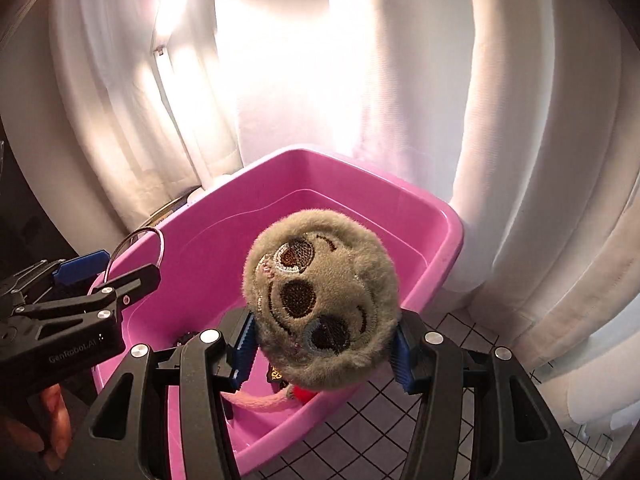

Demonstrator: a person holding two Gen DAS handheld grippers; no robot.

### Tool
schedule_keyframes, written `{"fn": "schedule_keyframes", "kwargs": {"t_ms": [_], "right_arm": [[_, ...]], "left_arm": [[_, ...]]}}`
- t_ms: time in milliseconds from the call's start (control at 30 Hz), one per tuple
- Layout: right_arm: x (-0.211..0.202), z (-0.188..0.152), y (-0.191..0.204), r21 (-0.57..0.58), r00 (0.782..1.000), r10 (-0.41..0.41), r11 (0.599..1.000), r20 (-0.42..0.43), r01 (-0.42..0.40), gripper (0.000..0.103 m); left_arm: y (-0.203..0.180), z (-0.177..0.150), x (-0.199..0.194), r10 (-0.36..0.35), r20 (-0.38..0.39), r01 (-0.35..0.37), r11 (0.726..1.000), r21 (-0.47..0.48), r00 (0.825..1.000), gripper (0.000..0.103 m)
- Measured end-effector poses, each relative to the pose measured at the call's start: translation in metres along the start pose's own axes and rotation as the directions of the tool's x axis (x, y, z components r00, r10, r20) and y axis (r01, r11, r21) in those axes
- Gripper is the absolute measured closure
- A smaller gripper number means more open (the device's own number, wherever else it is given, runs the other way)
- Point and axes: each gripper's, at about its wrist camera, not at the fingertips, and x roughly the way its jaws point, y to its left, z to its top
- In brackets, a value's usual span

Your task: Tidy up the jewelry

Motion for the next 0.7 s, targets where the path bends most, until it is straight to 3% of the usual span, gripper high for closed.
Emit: {"fn": "schedule_keyframes", "kwargs": {"t_ms": [167,267,400,567,700], "right_arm": [[0.041,0.006,0.012,-0.019,0.995,-0.003,1.0,-0.1,0.001,0.05],[0.053,0.008,0.016,-0.025,0.991,-0.02,1.0,-0.13,0.016,0.044],[0.053,0.01,0.015,-0.024,0.988,-0.063,0.998,-0.14,0.061,0.039],[0.055,0.015,0.007,0.017,0.989,-0.055,0.998,-0.135,0.058,0.039],[0.039,0.012,0.004,0.031,0.992,-0.063,0.997,-0.108,0.066,0.039]], "left_arm": [[0.007,-0.01,0.023,-0.018,-0.079,0.016,1.0,-0.023,0.997,0.032],[0.01,-0.012,0.028,-0.023,-0.101,0.02,0.999,-0.037,0.995,0.029],[0.015,-0.013,0.027,-0.016,-0.091,0.011,0.998,-0.055,0.996,0.013],[0.02,-0.014,0.024,-0.026,-0.089,0.019,0.997,-0.075,0.996,0.008],[0.022,-0.015,0.018,0.008,-0.083,-0.015,0.997,-0.079,0.996,0.006]]}}
